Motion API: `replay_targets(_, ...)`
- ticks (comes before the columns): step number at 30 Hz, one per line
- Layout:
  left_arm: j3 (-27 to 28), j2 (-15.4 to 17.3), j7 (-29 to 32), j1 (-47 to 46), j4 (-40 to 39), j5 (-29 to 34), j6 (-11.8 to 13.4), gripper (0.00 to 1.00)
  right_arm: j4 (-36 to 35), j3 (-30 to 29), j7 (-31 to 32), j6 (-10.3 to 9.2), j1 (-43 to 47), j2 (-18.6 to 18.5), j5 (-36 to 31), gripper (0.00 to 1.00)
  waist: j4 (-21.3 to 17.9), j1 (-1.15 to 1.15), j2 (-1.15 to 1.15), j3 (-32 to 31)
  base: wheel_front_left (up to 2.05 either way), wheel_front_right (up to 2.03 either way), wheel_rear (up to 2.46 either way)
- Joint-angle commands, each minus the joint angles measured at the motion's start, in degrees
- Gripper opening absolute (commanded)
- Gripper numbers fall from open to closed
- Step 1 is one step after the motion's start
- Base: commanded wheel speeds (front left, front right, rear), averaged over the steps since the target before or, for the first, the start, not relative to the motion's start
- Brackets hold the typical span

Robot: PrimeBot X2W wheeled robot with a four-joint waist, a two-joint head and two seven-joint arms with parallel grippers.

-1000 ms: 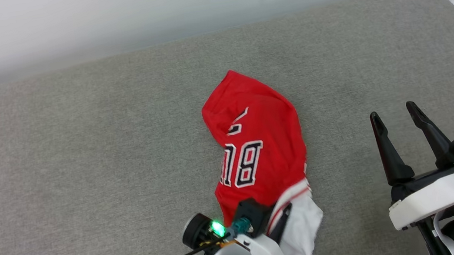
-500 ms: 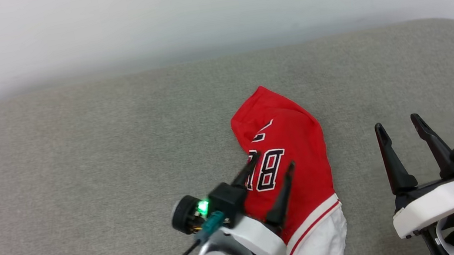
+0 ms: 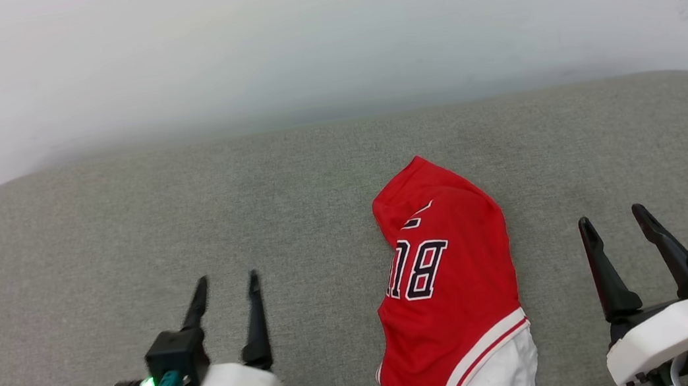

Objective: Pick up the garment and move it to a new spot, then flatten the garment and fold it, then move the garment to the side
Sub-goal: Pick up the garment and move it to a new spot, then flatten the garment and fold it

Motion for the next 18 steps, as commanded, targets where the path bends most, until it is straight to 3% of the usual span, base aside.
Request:
replay_targets(1,0.29,0.48,-0.09,1.02,-0.65,-0.38,0.42,1.00,-0.25,-0.07,0.02,-0.02,0.76,0.14,-0.25,1.00,-0.12,0.00,0.00,-0.24,0.00,0.00,0.00)
replay_targets(6,1.30,2.93,1.10,4.15,-3.00,-0.55,1.38,1.00,-0.10,-0.36,0.44,-0.02,2.04,0.14,-0.32,1.00,-0.41,0.00,0.00,-1.06,0.00,0.00,0.00)
replay_targets(18,0.99,3.82,2.86,5.38,-6.12,-0.74,2.44,1.00,-0.25,0.01,0.86,-0.02,2.23,0.14,0.28,1.00,-0.55,0.00,0.00,-1.20,0.00,0.00,0.00)
